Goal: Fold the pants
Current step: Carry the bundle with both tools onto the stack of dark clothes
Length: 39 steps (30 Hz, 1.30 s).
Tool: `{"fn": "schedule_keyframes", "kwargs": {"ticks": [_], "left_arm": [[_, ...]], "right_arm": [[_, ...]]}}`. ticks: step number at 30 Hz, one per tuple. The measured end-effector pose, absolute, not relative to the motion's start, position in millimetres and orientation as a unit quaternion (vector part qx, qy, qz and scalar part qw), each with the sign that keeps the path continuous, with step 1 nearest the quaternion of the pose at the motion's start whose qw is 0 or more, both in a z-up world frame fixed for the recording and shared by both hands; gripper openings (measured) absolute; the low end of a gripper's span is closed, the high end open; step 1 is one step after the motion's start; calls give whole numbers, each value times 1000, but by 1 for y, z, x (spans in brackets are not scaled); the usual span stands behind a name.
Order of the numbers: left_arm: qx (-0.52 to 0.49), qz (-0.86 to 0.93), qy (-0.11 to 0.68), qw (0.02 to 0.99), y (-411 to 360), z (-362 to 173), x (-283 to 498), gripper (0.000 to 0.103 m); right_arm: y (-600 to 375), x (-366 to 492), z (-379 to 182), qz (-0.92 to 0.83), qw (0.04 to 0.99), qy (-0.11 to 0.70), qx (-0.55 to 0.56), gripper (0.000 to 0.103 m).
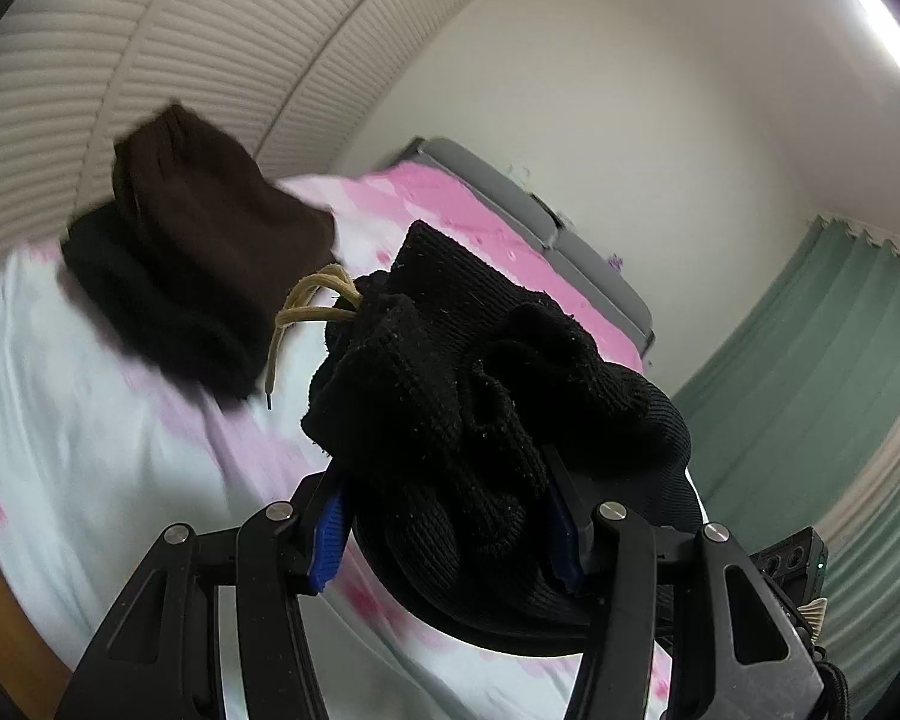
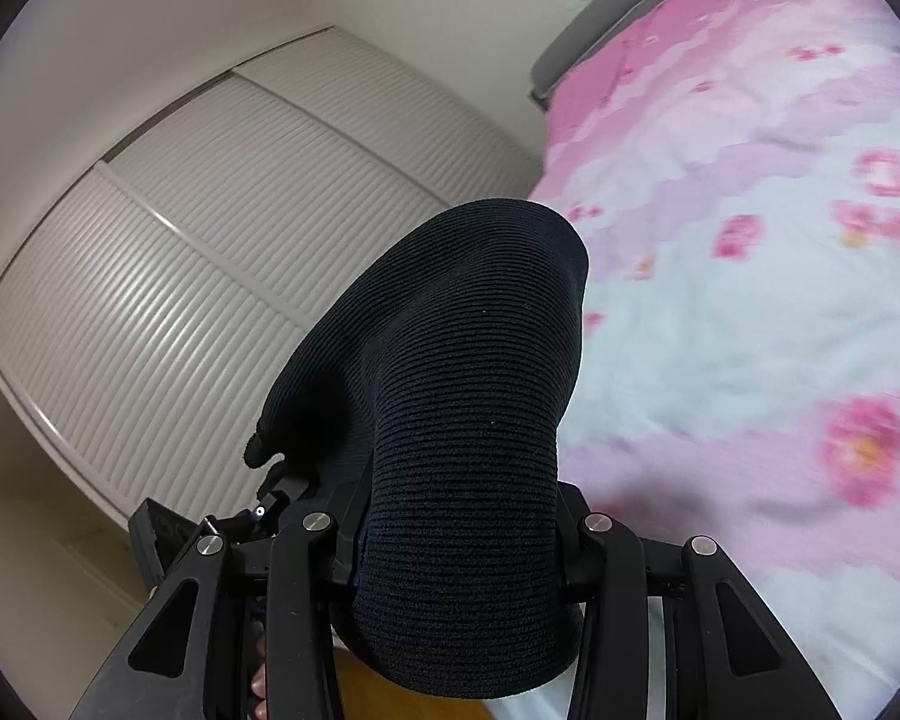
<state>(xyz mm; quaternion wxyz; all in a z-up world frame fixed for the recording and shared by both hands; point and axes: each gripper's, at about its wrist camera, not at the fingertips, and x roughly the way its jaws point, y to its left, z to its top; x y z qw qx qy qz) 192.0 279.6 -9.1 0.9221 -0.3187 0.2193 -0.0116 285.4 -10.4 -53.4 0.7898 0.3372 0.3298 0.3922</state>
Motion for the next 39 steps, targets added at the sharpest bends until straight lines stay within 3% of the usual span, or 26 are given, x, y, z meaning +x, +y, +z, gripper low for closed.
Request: {"fn": "schedule_keyframes", "kwargs": {"ticks": [12, 21, 26, 36, 39], "left_arm": [[-295, 50, 174, 938, 468, 56, 274, 54], [-324, 84, 224, 915, 563, -1, 346, 54], [-316, 87, 249, 911, 581, -39, 378, 57], [-326, 88, 250, 908, 585, -75, 392, 62], [-313, 82, 243, 914, 581, -64, 386, 65]], "right_arm": [[193, 409, -8, 467, 758, 310, 334, 43], [287, 488, -71, 453, 739, 381, 322, 43], [307, 510, -108, 424, 734, 424, 319, 43], [329, 523, -121, 406, 749, 446, 276, 43], [323, 506, -101, 409, 762, 427, 264, 54]]}}
